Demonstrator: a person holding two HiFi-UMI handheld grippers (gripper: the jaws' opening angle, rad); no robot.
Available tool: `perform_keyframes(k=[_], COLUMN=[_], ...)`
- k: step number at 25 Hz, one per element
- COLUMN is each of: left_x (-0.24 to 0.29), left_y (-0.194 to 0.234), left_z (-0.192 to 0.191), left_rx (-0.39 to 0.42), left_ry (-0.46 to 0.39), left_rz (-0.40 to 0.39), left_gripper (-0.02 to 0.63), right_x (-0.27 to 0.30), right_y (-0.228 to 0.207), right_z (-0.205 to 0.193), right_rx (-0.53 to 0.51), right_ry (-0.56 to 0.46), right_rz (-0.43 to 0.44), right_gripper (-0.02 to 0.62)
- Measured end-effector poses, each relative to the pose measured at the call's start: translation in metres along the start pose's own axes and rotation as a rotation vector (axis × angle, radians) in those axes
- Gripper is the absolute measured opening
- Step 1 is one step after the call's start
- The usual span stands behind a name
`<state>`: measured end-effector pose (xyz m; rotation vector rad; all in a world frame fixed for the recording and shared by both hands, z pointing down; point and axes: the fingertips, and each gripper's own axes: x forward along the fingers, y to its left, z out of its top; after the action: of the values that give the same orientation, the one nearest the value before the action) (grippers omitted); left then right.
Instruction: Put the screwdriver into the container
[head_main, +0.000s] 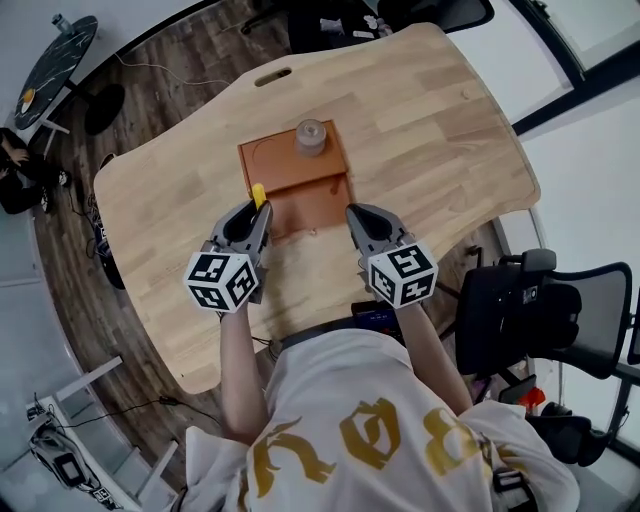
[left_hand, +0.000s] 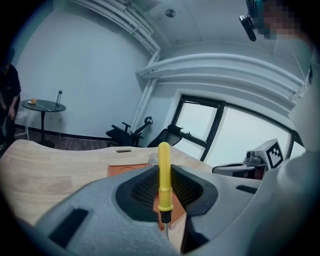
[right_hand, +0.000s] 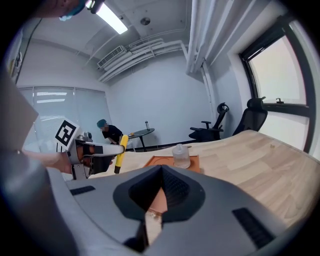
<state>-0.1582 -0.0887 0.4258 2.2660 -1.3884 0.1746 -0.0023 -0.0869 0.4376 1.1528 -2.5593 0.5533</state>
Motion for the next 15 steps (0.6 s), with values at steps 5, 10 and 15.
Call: perform_keyframes(k=[5, 10, 15], left_x=[0.008, 0.011, 0.01], left_y=[-0.003, -0.003, 0.002], left_z=[0.002, 0.001, 0.001], left_rx=[0.045, 0.077, 0.07], left_ry=[0.021, 0.04, 0.035], left_rz=[-0.009, -0.013, -0.011], left_gripper=[0.075, 0.075, 0.075], right_x=[-0.002, 0.005, 0.014], right_y=[-0.005, -0.01, -0.01], right_z=[0.004, 0.011, 0.013], right_rx=[0.003, 0.009, 0.011], right_ry=[-0.016, -0.051, -0.058], right_rz=[0.008, 0.021, 0.03], right_gripper=[0.011, 0.011, 0.011])
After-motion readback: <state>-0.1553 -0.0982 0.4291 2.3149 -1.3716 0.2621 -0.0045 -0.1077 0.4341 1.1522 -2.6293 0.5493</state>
